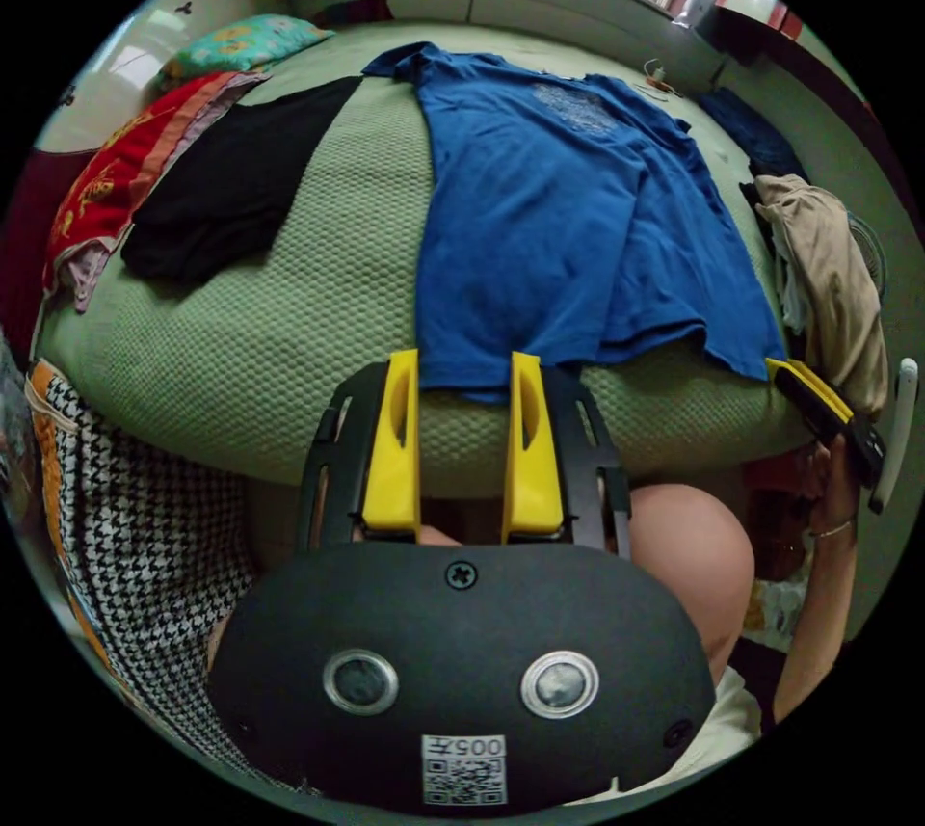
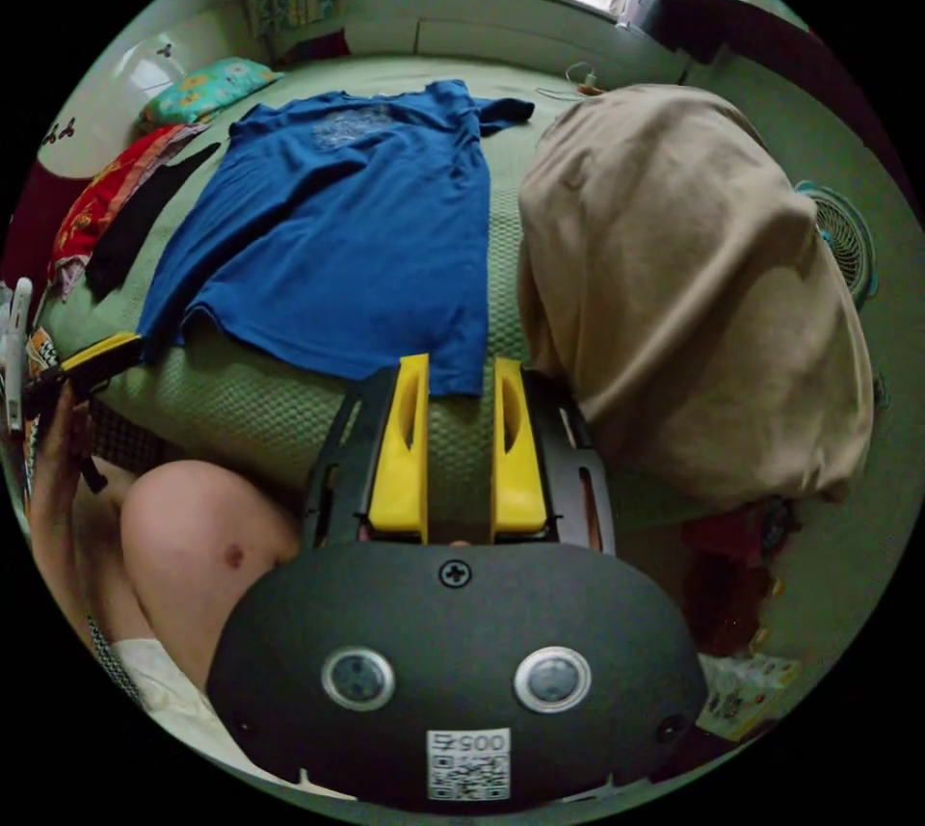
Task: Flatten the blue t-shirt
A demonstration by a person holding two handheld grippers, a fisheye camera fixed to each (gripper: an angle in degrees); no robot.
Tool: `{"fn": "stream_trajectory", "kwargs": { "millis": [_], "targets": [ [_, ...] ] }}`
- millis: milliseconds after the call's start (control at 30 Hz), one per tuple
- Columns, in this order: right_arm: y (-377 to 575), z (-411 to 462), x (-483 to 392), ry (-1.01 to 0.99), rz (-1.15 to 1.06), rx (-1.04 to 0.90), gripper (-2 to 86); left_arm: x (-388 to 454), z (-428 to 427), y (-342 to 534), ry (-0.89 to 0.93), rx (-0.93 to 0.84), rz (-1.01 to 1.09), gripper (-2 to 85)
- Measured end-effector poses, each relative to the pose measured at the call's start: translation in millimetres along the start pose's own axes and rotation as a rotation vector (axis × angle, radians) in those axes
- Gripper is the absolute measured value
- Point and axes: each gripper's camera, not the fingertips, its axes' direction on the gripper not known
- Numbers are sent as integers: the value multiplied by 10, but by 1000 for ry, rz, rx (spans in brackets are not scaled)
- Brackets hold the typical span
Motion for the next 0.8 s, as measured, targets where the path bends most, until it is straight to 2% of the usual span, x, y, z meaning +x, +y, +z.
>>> {"fn": "stream_trajectory", "kwargs": {
  "millis": [100, 200, 367, 467, 633, 700, 800],
  "targets": [
    [47, -135, 28, -2, 7, 4, -5, 169, -90, 18, 8, -21, 33, 97],
    [89, -272, 87, -31, -16, -1, -14, 326, -215, -6, -27, -72, 86, 84],
    [213, -797, 324, -92, -29, 93, -15, 354, -923, 56, -39, 19, 106, 55],
    [365, -1028, 472, -87, -32, 100, -16, 306, -1142, 202, -36, 9, 90, 40],
    [704, -932, 623, -98, 29, 23, -10, 327, -963, 511, -54, -108, 39, 44],
    [826, -759, 692, -86, 105, -111, 3, 327, -921, 623, -108, -164, -34, 48],
    [1036, -866, 761, -69, 213, -132, 11, 386, -1042, 824, -202, -174, -102, 43]
  ]
}}
